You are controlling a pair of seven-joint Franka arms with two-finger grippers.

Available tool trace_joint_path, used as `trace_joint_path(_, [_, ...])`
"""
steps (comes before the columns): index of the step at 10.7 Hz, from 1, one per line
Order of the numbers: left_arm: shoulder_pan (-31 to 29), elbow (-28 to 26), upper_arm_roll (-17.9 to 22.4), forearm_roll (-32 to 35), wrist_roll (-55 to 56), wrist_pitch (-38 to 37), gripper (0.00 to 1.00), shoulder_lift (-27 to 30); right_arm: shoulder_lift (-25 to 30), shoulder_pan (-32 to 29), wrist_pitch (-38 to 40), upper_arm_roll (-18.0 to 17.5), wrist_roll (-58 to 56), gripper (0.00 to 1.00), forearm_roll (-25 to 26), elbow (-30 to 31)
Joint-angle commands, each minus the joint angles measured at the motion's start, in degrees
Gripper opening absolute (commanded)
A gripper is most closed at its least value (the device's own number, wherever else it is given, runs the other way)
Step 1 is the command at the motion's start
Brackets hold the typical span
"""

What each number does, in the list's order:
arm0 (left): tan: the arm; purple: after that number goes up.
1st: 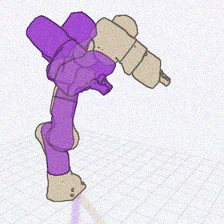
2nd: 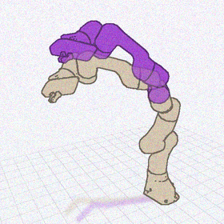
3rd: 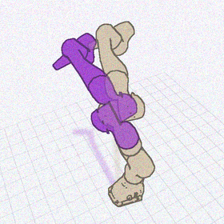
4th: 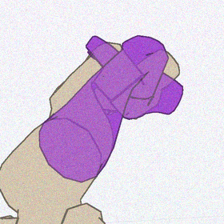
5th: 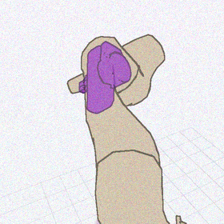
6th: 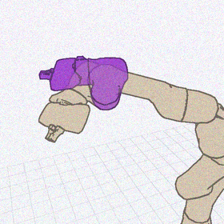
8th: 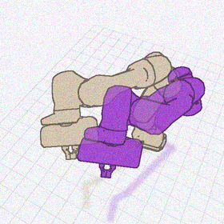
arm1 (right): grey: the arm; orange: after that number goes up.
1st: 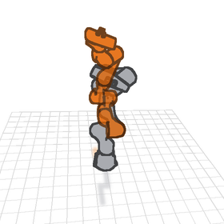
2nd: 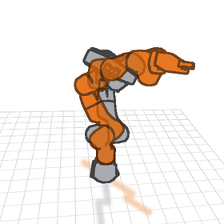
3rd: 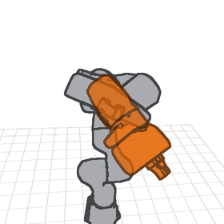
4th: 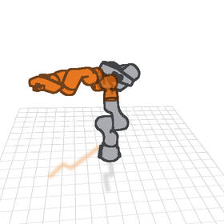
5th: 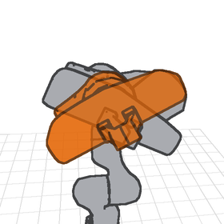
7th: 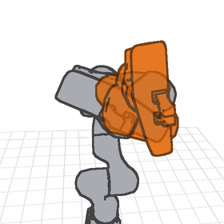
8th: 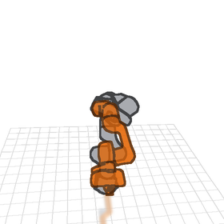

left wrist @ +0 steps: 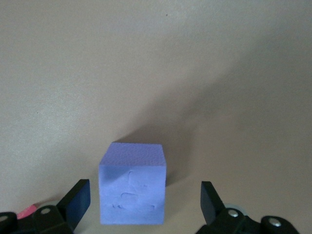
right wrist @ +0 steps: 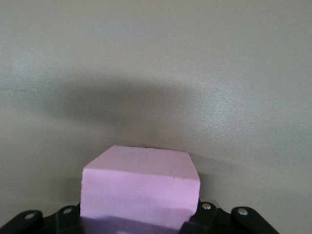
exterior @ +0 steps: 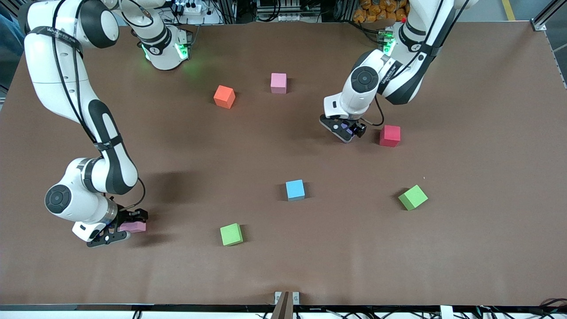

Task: Arrange blocks into number 1
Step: 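Grasp the purple cube with the left gripper while the right gripper grasps the pink cube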

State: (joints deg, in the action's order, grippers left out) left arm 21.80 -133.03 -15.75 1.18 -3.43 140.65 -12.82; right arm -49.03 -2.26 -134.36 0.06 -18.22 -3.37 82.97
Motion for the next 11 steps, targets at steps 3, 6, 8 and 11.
trace_joint_path(3, [-0.18, -1.70, -0.15, 2.41, -1.76, 1.20, 1.00, 0.78, 2.53, -0.99, 6.55, -0.50, -0.85, 0.00, -0.76, 0.00])
trace_joint_path(6, [-0.27, -2.23, 0.11, 4.62, -1.41, 2.87, 1.00, -0.80, 8.32, -1.17, 4.11, -0.50, -1.02, 0.00, -0.67, 7.89])
trace_joint_path(8, [-0.18, -2.14, 0.11, 4.62, -0.70, 4.28, 1.00, -1.85, 13.93, -0.99, 2.97, -0.50, -1.02, 0.00, -0.59, 14.38])
trace_joint_path(11, [-0.18, -2.23, 0.55, 4.71, -0.70, 6.82, 1.00, -4.04, 22.11, -0.90, -7.02, -0.50, -1.02, 0.00, -0.41, 28.79])
